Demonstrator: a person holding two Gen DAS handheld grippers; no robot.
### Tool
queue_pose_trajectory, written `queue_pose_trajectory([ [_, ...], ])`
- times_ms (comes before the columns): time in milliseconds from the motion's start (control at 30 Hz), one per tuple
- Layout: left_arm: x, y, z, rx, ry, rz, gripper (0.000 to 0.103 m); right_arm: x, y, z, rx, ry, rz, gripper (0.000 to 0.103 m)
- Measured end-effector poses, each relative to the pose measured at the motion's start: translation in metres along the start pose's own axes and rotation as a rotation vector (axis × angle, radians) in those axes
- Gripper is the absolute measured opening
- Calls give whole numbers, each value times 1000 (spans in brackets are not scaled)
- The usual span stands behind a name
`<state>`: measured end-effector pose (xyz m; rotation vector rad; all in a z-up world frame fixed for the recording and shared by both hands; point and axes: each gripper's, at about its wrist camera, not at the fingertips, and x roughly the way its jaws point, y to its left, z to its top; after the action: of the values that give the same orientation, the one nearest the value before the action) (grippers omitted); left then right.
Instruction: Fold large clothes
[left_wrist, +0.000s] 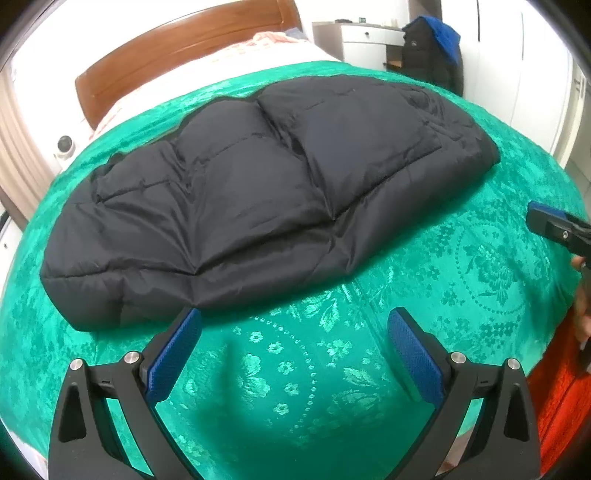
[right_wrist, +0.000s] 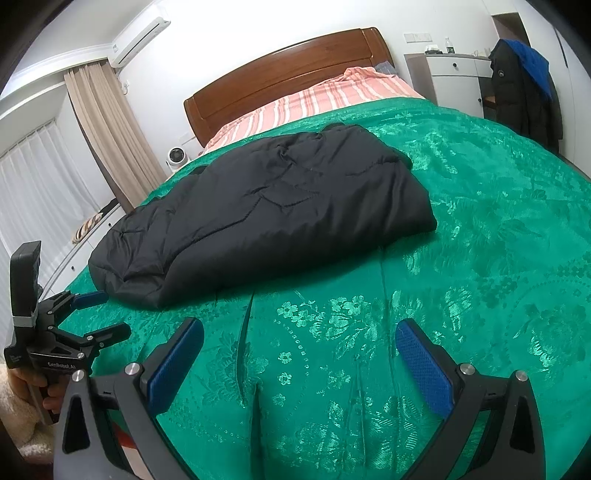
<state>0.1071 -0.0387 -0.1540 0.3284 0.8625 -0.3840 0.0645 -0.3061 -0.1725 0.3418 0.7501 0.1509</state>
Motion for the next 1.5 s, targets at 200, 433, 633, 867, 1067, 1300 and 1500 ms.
queue_pose_trajectory([
  [200,2,1,0,1,6,1,101,3,-1,0,6,10,2,102],
  [433,6,6,3,-11,4,-2,101,5,-3,0,18,18,5,102],
  [633,-8,30,45,-109,-105,-47,101,6,-35,10,200,-4,54,102],
  [867,30,1,81,25,-149,-195,101,56,-78,54,496,-27,163,102],
  [1067,88,-13,91,83,-25,-254,103,102,-78,100,550,9,161,49],
  [1300,58,51,100,-109,-8,-402,95,41,76,168,-47,-143,-24,31],
  [1500,-22,223,82,-451,-153,-330,97,42,261,156,-624,-250,-76,31],
])
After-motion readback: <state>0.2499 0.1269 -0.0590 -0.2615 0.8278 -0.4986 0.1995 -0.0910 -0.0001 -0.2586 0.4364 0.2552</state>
